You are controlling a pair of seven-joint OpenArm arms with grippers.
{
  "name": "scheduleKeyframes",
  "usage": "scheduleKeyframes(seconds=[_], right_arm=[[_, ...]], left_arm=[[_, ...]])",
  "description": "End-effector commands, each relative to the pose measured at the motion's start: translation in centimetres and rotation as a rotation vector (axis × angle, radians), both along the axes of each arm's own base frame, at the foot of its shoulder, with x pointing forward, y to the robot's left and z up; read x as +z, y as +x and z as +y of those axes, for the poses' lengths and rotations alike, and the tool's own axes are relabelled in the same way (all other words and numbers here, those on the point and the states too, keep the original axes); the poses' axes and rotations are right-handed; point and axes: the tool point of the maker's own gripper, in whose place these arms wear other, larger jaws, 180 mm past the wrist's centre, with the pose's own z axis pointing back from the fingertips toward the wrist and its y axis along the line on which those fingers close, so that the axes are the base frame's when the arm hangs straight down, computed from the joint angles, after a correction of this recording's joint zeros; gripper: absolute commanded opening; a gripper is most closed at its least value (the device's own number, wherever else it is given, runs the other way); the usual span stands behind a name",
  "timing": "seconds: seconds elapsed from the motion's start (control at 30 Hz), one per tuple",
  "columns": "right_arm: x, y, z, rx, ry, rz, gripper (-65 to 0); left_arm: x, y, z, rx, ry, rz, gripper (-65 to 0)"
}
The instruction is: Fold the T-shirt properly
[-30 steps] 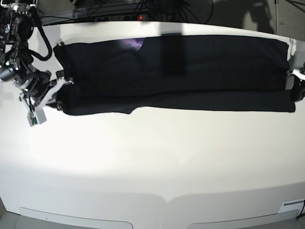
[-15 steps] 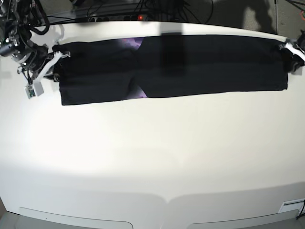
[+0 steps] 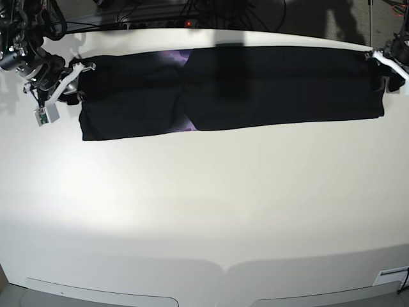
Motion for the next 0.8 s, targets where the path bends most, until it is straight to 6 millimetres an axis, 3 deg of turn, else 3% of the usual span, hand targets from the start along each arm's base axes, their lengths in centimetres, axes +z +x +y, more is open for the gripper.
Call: scheduleKeyframes(seconds=[0.0,0.13,0.27,0.43,0.6,0.77], right_arm=[[1.4,0.9,-0.1,0.013,0.000,-0.056,-44.0],[1.9,1.5,0.1,0.010,0.012,-0.094,-44.0],[2.7,2.6,0.2,0.011,0.018,-0.124,-44.0],[3.4,4.0,0.4,0.021,0.009,-0.138,-44.0],[4.1,5.1,0.4,0.027,0.001,-0.145,-44.0],[4.7,5.5,1.0,0.032,0.041,-0.156,-44.0]], left_arm=[[1.9,0.8,1.7,0.021,0.035,-0.056,-35.6],[4.4,0.7,4.6,0.110,0.018,-0.131,-35.5],[5.2,0.2,3.0,0.026,-0.107,-0.125,-35.5],[5.2,0.2,3.1,0.025,-0.100,-0.126,-35.5],[7.2,1.7,3.5,0.042,-0.095,-0.246,-35.5],[6.8,3.9,3.4,0.031,-0.086,-0.198,-35.5]])
